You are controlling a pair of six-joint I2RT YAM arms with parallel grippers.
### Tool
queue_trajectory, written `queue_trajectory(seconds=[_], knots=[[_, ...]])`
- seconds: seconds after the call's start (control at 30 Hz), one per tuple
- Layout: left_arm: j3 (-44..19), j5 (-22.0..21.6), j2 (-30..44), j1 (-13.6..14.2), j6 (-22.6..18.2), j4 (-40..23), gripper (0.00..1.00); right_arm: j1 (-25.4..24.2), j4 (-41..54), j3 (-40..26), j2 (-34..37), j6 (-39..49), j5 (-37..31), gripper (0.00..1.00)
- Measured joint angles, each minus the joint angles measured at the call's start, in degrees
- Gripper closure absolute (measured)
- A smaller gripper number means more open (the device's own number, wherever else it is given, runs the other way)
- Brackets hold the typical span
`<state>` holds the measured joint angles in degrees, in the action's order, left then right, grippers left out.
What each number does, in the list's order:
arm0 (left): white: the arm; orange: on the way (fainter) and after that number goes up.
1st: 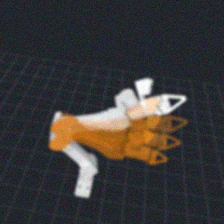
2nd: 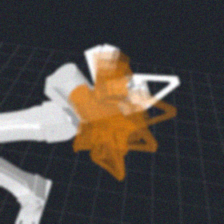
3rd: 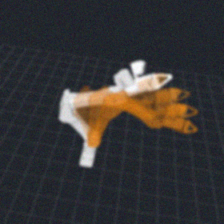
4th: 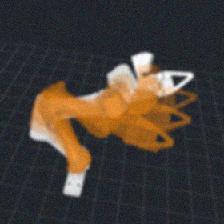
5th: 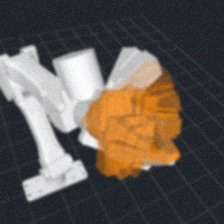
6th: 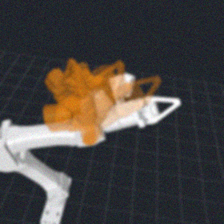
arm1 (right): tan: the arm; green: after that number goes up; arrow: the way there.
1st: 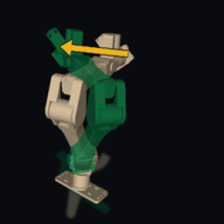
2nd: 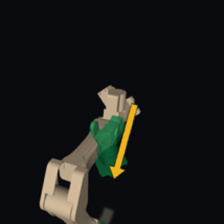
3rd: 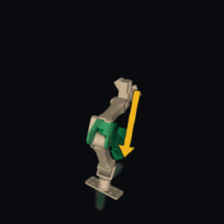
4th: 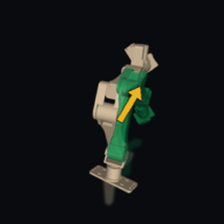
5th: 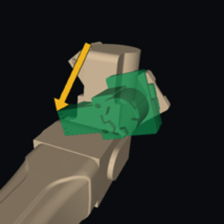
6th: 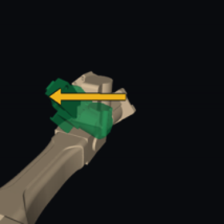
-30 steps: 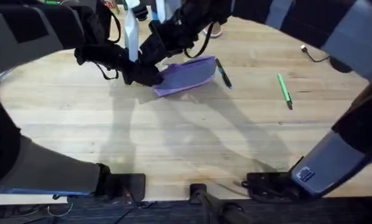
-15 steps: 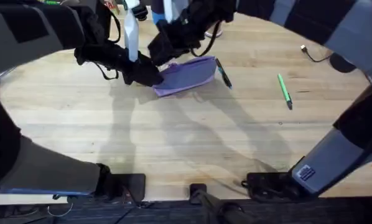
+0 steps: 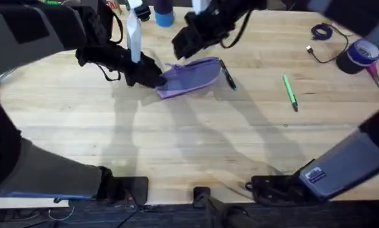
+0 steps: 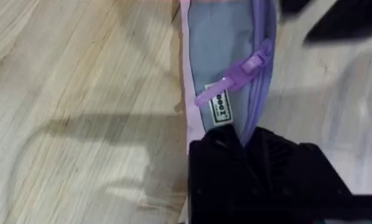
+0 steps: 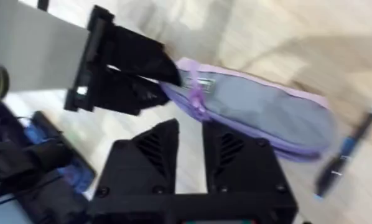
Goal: Unzip the bag, pick up the pens from the table one at a time and place them inside, then zip the bag closed.
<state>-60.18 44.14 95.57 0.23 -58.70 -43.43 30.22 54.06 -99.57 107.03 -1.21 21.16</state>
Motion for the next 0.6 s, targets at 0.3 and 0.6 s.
queue_trajectory(seconds=[0.3, 0.6], knots=[[0.0, 0.0, 0.0, 0.0, 0.0, 0.0, 0.958, -3.0, 2.2, 0.0, -3.8, 6.4, -7.6, 0.010], [0.0, 0.2, 0.0, 0.0, 0.2, -0.1, 0.321, -3.1, 2.1, 0.0, -3.8, 12.6, -8.9, 0.006]])
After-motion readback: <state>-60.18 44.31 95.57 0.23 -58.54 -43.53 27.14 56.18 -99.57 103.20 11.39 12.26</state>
